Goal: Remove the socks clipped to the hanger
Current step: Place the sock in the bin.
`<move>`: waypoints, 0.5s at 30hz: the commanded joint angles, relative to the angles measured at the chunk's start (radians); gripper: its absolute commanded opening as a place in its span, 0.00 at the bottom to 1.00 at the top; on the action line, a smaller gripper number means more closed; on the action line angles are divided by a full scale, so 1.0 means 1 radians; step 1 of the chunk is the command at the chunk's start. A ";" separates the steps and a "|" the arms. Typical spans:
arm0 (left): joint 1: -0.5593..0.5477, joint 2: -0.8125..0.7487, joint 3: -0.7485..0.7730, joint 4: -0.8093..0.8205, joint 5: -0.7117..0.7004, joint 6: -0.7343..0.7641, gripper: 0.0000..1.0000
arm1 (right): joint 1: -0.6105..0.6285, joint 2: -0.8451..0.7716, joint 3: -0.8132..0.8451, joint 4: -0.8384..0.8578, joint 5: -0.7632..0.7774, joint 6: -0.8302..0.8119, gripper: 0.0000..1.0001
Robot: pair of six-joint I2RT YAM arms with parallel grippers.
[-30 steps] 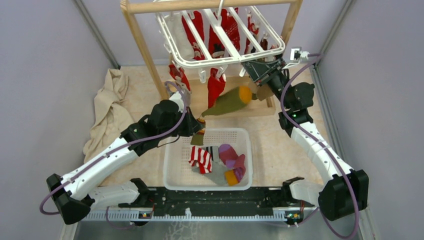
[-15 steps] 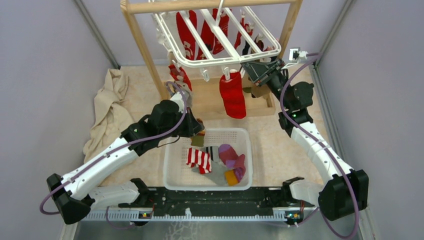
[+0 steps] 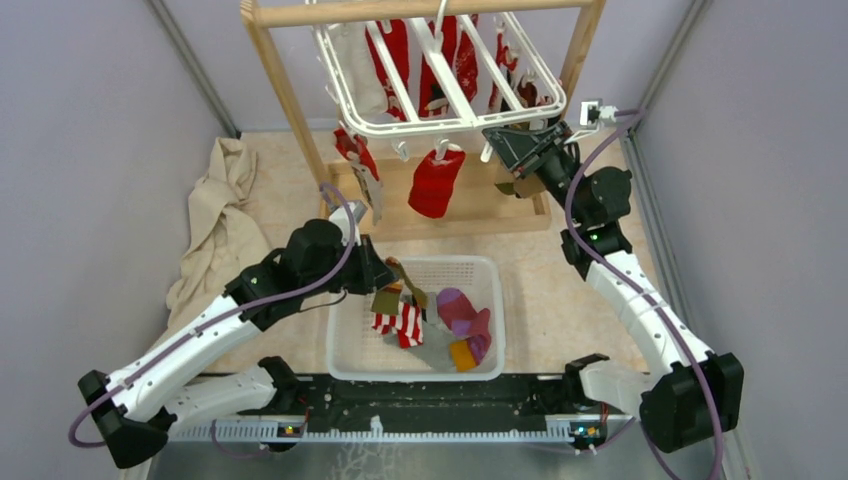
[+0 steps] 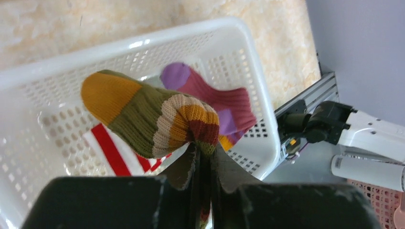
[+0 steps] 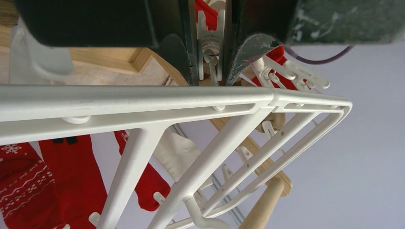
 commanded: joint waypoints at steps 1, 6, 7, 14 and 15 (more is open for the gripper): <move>0.005 -0.074 -0.084 -0.034 0.008 -0.050 0.14 | 0.003 -0.041 -0.020 -0.030 -0.046 -0.019 0.24; 0.003 -0.108 -0.174 -0.036 0.001 -0.082 0.16 | 0.006 -0.061 -0.046 -0.044 -0.061 -0.019 0.35; 0.004 -0.112 -0.191 -0.035 0.000 -0.087 0.16 | 0.008 -0.066 -0.051 -0.048 -0.064 -0.022 0.36; 0.004 -0.124 -0.284 -0.013 -0.016 -0.109 0.22 | 0.011 -0.100 -0.076 -0.079 -0.069 -0.032 0.61; 0.005 -0.124 -0.292 -0.013 -0.021 -0.109 0.25 | 0.011 -0.107 -0.080 -0.087 -0.070 -0.034 0.64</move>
